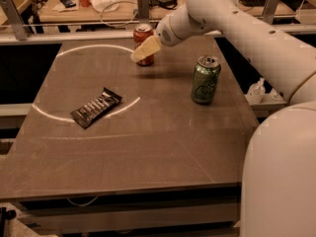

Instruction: Move coke can near rxbar chocolate

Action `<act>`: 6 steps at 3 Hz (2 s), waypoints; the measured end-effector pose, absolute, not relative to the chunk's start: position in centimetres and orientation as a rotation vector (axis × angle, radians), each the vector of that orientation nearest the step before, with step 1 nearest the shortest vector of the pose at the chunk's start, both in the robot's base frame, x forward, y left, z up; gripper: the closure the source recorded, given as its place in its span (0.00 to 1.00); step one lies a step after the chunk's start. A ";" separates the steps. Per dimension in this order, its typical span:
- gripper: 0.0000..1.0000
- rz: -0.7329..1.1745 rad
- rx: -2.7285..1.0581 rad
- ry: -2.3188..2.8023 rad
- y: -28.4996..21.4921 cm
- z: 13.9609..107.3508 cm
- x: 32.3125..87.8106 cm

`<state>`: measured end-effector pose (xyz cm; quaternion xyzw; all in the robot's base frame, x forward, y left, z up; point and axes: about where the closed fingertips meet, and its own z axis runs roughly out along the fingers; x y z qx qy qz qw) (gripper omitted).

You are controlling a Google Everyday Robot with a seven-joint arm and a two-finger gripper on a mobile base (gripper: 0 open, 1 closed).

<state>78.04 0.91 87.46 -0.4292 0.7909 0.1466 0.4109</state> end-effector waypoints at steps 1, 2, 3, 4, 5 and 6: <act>0.17 0.436 -1.100 1.948 1.9 87.5 78.1; 0.41 0.479 -1.103 1.893 2.4 87.8 78.0; 0.64 0.506 -1.100 1.853 2.7 88.2 77.8; 0.87 0.531 -1.124 1.838 2.6 89.1 77.6; 1.00 0.606 -1.144 1.844 2.7 90.9 75.1; 1.00 0.695 -1.182 1.868 4.0 92.6 71.1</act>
Offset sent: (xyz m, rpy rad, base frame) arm -0.0011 0.0158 0.0135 0.1472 -0.0708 0.1072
